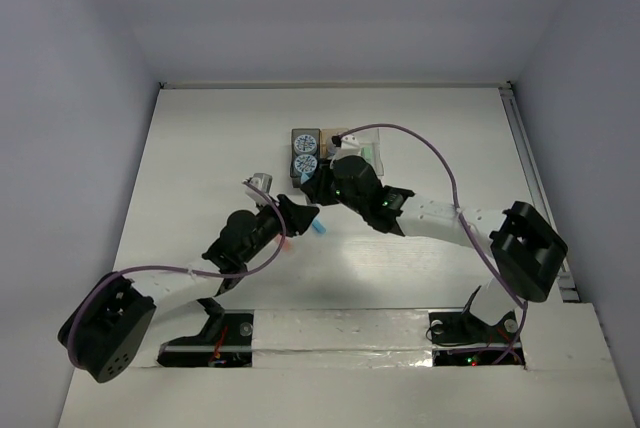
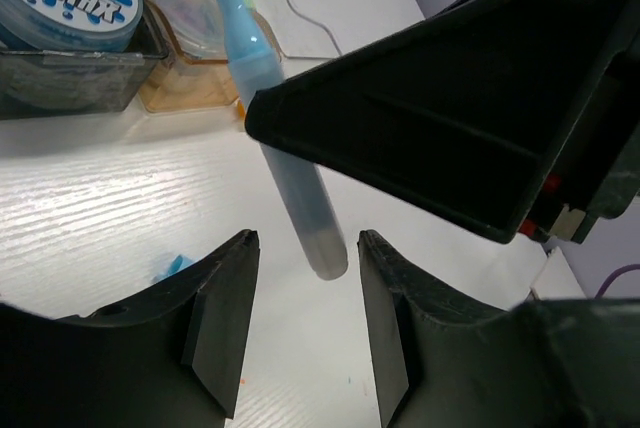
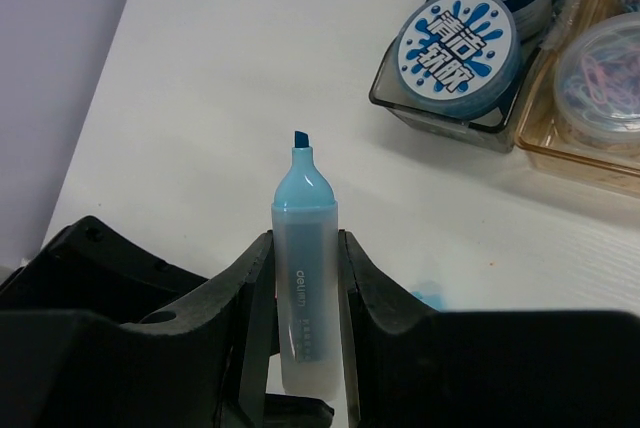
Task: Sort the stationery into containers
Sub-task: Pick up the pen from the center of the board.
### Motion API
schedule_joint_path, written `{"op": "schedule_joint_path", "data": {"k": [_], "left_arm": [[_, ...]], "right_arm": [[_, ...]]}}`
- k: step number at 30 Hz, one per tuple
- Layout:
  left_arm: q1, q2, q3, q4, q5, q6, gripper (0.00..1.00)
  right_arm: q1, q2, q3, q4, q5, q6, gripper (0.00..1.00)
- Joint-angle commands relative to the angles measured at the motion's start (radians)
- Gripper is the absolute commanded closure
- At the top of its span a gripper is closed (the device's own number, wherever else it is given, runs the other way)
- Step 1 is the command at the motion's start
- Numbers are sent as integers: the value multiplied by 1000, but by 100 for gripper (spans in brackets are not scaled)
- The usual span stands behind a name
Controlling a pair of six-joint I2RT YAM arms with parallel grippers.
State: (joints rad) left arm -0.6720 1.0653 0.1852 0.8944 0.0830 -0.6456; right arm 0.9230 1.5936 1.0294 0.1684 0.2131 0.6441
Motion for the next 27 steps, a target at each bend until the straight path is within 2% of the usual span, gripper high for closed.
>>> {"op": "schedule_joint_path", "data": {"k": [1,7,10,13,16,18,19,22,24,25,27], "left_arm": [[2,7,46,101,15,0,60],[2,39,46,132,15,-8,62],[2,53,48,140,17,-9,67],[2,62,48,143,18,-11,75],[2,53,45,137,12,-8,98],[2,21,45,101,-2,3,100],[2,7,42,89,-8,9,100],[2,-68,22,28,-31,40,100],[2,-111,-9,-9,-40,49,100],[2,-157,-18,-24,-48,53,100],[2,-201,-38,-78,-61,61,100]], "right_arm": [[11,-37,-18,68,-17,15,94],[31,-15,-20,75,-24,26,94],[40,-14,-23,85,-26,29,94],[50,-21,-23,86,-20,28,94],[50,-29,-22,79,-20,19,94],[50,-34,-28,69,-17,19,90],[50,-38,-32,60,-12,14,78],[50,-70,-45,28,-30,-1,53],[25,-118,-61,28,-81,-1,45],[13,-136,-83,34,-119,0,36],[13,-196,-92,26,-144,-6,27]]}}
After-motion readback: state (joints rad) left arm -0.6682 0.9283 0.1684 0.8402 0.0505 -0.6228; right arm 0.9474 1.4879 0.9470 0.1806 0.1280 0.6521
